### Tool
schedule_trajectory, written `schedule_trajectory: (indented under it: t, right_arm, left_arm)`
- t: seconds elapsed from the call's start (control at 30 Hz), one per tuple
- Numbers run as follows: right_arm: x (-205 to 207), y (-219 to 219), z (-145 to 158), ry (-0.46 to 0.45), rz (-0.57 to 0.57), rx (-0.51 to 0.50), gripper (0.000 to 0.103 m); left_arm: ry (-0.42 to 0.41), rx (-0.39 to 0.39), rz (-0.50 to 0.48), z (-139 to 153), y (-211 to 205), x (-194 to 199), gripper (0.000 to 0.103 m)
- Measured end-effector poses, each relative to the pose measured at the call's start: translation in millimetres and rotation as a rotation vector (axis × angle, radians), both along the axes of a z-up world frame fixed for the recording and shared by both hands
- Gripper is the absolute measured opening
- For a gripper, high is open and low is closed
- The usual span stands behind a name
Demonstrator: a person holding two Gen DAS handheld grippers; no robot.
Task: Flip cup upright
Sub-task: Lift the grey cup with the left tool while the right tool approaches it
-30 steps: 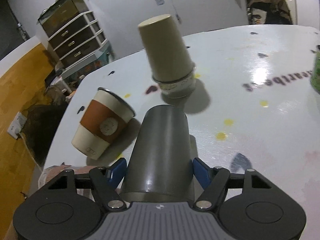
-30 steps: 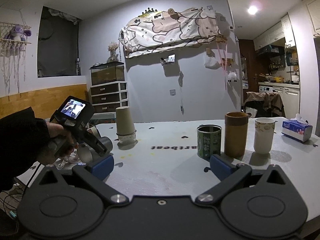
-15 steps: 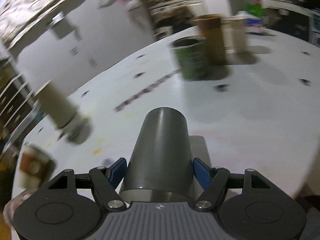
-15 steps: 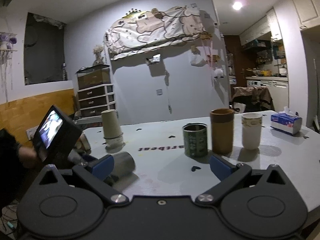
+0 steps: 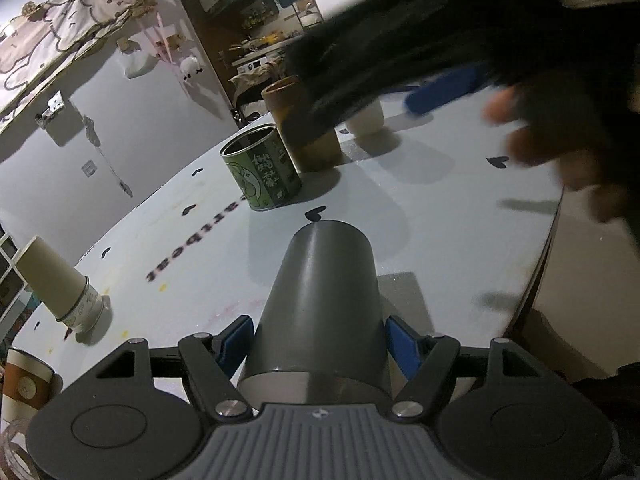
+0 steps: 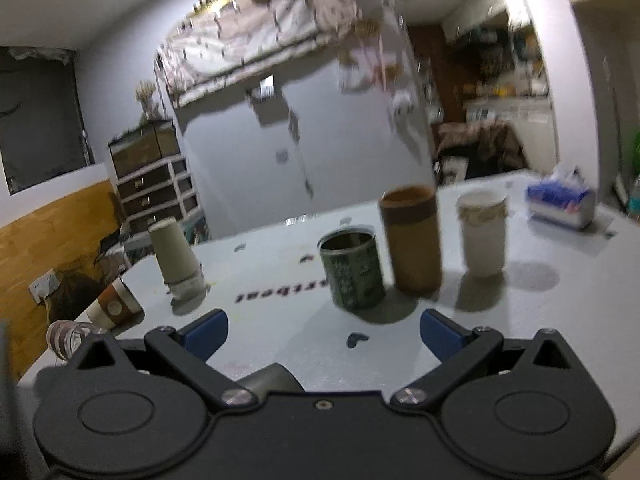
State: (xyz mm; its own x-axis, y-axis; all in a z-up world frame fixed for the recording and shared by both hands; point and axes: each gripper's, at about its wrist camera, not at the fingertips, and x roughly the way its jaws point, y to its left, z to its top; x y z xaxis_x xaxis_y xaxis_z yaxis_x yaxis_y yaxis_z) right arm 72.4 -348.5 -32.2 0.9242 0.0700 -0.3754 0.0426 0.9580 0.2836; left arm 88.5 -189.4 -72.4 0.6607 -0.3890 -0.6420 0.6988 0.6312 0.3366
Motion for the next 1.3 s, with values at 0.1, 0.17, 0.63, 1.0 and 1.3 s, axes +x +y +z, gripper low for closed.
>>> schedule_trajectory:
  t: [0.1,0.17,0.63,1.0,1.3]
  right_arm:
    - [36,3,-9,0.101,0.027,-0.003,0.103]
    - [58,10,-19,0.171,0.045,-0.025,0.103]
    - [90,24,-48,0.310,0.081,-0.074,0.103]
    - [40,10,-43,0.279,0.044,-0.046,0.103]
    - [8,14,-43,0.256,0.100,0.050,0.103]
  left_arm:
    - [0.012,-0.016,0.006,-1,2,4,0.073]
    - [0.024,-0.024,0.016,-2,4,5,0.074]
    - [0.062,-0.090,0.091,-3,33,4,0.083]
    - [0.118,-0.215,0.211,0,60,19,0.083]
    - [0.180,-0.349,0.274,6,84,30,0.083]
